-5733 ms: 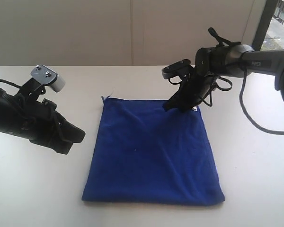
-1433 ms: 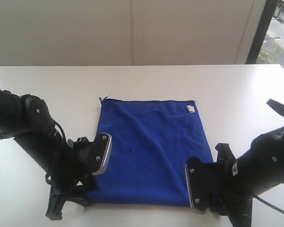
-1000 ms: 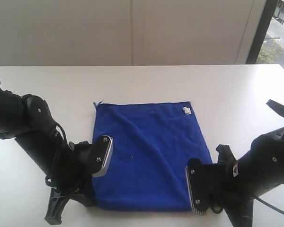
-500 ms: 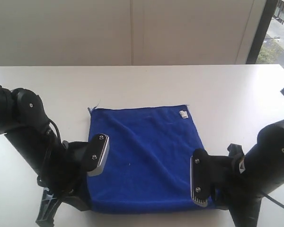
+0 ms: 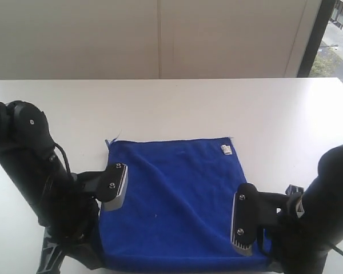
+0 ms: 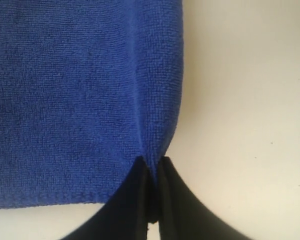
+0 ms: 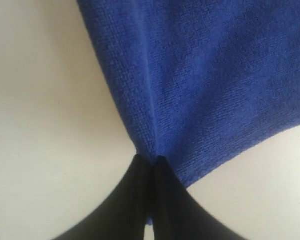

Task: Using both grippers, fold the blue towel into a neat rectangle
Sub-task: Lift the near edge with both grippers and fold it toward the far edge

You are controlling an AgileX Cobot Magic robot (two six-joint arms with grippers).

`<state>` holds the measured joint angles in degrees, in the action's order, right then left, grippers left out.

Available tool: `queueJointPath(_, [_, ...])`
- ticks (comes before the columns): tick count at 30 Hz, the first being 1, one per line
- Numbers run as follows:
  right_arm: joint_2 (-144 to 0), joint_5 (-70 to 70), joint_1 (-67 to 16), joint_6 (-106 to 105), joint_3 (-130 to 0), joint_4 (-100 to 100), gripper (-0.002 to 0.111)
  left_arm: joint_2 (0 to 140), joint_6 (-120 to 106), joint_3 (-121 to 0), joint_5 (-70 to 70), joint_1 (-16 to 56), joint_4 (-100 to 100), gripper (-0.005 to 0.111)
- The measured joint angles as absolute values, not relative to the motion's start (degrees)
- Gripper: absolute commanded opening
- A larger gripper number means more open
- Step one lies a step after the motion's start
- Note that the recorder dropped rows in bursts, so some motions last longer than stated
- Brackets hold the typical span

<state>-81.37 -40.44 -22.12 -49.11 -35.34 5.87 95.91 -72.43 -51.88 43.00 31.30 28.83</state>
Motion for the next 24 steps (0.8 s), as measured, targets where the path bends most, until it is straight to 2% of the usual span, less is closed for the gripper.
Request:
queueJointPath(15, [-80.2,-37.8,-22.2,-46.6,-38.7,4.6,0.000,91.7,-72.1,-51.9,38.8,31.3,25.8,0.000])
queueJointPath(24, [-79.3,-35.7,-22.2,-39.6,-40.9,-5.3,0.000,91.4,-72.1,-51.9,30.7,31.3,25.4,0.000])
